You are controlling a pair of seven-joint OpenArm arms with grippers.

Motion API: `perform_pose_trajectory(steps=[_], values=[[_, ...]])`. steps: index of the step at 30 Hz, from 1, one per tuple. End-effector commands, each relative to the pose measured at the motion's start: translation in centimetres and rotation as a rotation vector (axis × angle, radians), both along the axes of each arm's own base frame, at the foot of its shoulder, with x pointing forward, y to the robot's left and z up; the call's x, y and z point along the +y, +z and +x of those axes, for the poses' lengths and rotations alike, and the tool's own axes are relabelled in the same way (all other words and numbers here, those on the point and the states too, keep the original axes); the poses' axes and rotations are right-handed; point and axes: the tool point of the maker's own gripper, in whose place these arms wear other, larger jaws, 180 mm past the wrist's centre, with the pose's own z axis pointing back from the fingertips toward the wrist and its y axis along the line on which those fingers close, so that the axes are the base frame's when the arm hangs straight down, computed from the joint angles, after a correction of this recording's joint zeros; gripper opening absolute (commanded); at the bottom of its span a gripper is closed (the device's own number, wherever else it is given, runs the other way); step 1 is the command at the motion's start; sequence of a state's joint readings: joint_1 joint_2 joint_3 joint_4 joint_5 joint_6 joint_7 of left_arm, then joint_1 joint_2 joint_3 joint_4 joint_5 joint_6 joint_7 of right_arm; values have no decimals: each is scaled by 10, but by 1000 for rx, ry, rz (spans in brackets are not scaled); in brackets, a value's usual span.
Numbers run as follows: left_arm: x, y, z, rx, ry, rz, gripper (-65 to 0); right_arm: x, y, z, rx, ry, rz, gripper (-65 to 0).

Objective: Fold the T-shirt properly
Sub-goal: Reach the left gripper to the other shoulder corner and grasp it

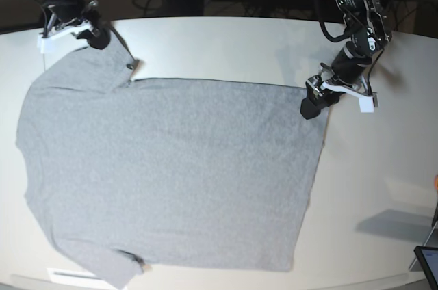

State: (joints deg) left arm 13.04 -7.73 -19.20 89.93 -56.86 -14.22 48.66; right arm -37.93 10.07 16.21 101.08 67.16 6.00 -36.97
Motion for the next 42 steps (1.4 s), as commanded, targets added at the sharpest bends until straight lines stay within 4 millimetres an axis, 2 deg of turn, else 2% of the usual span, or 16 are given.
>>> perform_pose_trajectory(steps=[1, 3, 4, 8, 11, 21, 23, 27, 35, 38, 42], values=[[-1, -10, -9, 61, -12, 10, -141, -1, 7, 3, -27, 0, 4, -647], [0, -10, -9, 61, -11, 10, -166, -1, 6, 4, -27, -1, 4, -647], [0, -10, -9, 61, -9, 10, -207, -1, 6, 4, -27, -1, 4, -647], [1, -10, -9, 61, -10, 12, -443, -1, 6, 4, -27, -1, 4, -647], [1, -10, -9, 61, -10, 12, -571, -1, 6, 4, -27, -1, 4, -647], [4, -4, -2, 43, -10, 20, -593, -1, 6, 3, -26, -1, 4, -647], [7, -4, -2, 41, 1, 22, -650, -1, 6, 3, -26, -1, 4, -647], [12, -3, -4, 42, 14, 26, -650, -1, 6, 3, -26, 0, 3, -647], [10, -3, -6, 46, 5, 27, -650, -2, 8, 5, -33, 4, -1, -647], [8, -4, -12, 56, -1, 26, -650, -5, 16, 9, -53, 24, -23, -647], [3, 9, -16, 27, -20, 50, -650, -3, 30, 13, -89, 36, -33, -647]])
